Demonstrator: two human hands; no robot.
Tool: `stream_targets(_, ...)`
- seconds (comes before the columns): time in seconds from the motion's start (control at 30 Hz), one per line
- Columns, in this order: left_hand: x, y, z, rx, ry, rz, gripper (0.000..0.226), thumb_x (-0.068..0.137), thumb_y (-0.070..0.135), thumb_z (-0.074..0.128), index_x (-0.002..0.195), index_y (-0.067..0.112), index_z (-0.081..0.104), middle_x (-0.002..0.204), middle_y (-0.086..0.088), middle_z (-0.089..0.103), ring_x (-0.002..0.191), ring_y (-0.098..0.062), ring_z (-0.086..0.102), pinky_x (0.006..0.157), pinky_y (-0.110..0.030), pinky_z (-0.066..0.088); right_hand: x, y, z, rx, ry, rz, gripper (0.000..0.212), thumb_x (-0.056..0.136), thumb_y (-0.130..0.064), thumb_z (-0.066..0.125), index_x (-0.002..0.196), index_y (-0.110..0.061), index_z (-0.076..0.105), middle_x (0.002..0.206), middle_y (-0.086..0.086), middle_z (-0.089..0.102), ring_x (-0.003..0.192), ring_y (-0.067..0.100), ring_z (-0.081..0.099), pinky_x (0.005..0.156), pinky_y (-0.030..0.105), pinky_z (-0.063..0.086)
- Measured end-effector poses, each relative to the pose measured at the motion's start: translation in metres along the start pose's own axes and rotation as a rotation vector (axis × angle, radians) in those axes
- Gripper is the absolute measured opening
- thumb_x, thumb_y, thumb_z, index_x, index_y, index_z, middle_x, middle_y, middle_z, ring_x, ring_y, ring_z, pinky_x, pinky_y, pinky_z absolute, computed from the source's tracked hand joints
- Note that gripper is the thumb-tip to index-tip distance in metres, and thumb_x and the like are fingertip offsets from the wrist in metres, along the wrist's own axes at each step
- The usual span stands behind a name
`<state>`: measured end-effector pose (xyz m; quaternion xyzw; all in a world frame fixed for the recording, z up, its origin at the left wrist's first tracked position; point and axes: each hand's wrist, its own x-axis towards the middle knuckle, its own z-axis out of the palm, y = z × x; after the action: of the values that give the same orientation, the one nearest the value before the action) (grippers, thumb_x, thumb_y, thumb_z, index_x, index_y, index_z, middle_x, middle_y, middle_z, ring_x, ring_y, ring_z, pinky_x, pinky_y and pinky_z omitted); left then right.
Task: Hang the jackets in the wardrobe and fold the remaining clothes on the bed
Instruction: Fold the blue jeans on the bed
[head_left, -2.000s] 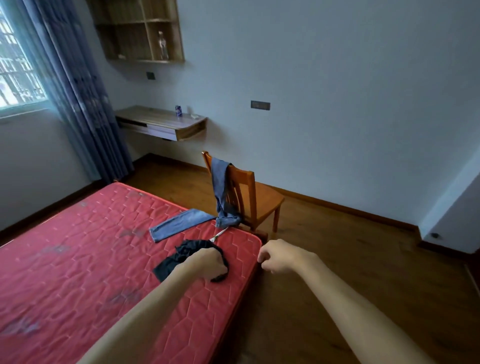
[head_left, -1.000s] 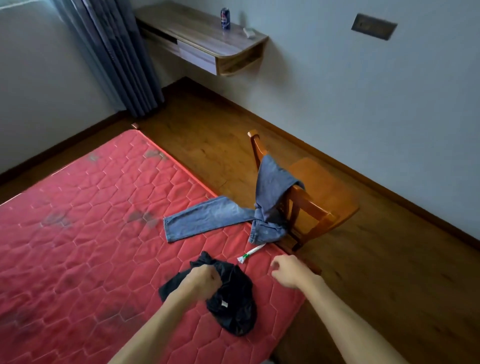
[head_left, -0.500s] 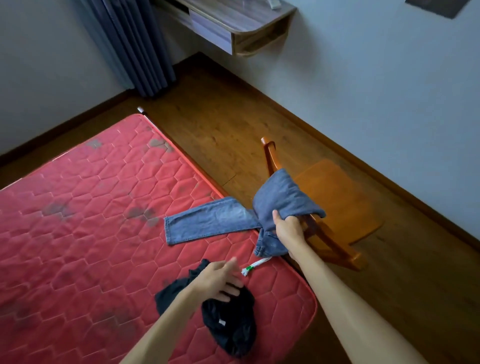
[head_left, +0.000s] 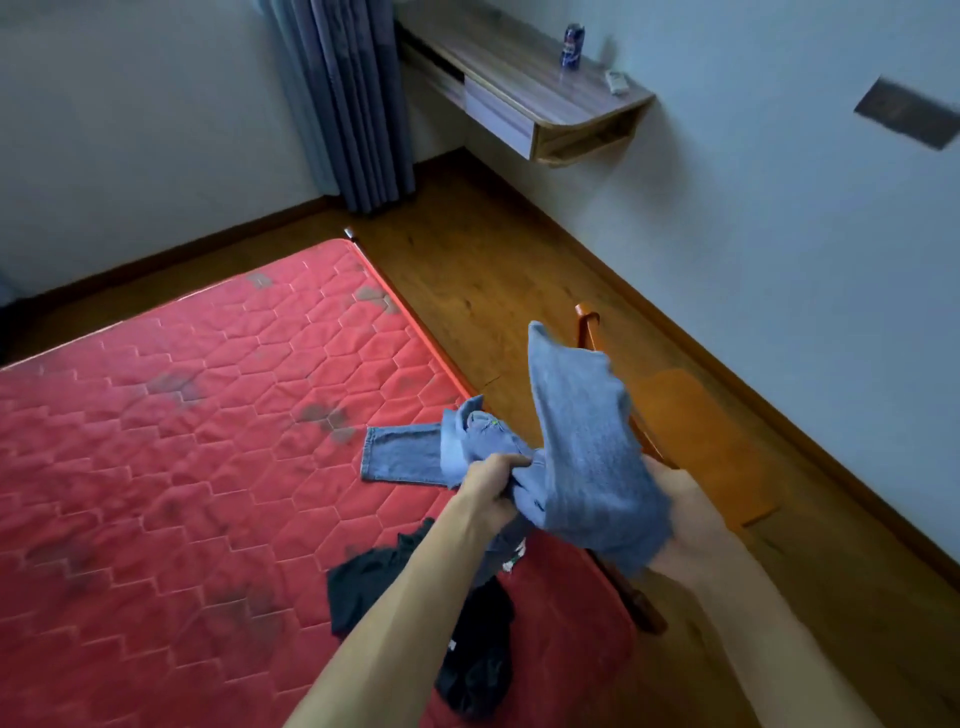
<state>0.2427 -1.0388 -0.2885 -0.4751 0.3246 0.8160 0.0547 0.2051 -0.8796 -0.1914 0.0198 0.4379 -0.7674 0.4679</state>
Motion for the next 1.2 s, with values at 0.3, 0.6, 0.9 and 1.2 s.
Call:
stream_targets(0.3,-0.085,0.026,-0.102,0.397,-0.057,0.623,0.046,0.077,-0.014,0.043,0.109,0.009,0.067,0.096,-0.013,0.073,0.09,-0.022,0.068,0.083,-0.036,0.055,0.006,0.044,0.002,-0.833,0.514,0.161,0.05,0.098,-0.037,0.058,0.13,0.002,0.057,0.122,0.016,0.063,0.104,0.027,0.061,0.097,0.04,0.047)
stream_targets(0.6,-0.186,0.016,-0.205,1.03,-0.329,0.986,0.009,0.07,0.001,0.057,0.077,0.006,0.059,0.082,0.002,0.058,0.081,-0.009,0.053,0.073,-0.041,0.047,0.044,0.111,0.171,-0.641,0.061,0.11,0.016,0.091,-0.016,0.062,0.075,-0.014,0.063,0.059,-0.006,0.068,0.053,0.005,0.064,0.056,0.018,0.051)
stream_targets(0.9,-0.271,0.089,-0.305,0.624,0.419,1.14,0.065,0.071,0.082,0.055,0.093,0.023,0.07,0.088,0.003,0.072,0.08,-0.005,0.066,0.076,-0.039,0.056,-0.001,0.12,0.259,-0.717,-0.206,-0.192,0.023,0.053,0.0,0.069,0.075,-0.001,0.069,0.071,0.011,0.066,0.068,0.024,0.063,0.064,0.035,0.053)
stream_targets(1.2,-0.323,0.166,-0.282,0.651,0.209,1.227,0.071,0.056,0.064,0.083,0.114,0.027,0.067,0.107,0.009,0.071,0.097,-0.006,0.065,0.094,-0.034,0.053,-0.01,0.091,0.316,-0.854,-0.482,-0.276,0.055,0.042,-0.002,0.075,0.096,0.003,0.067,0.091,0.018,0.071,0.086,0.031,0.067,0.082,0.047,0.055)
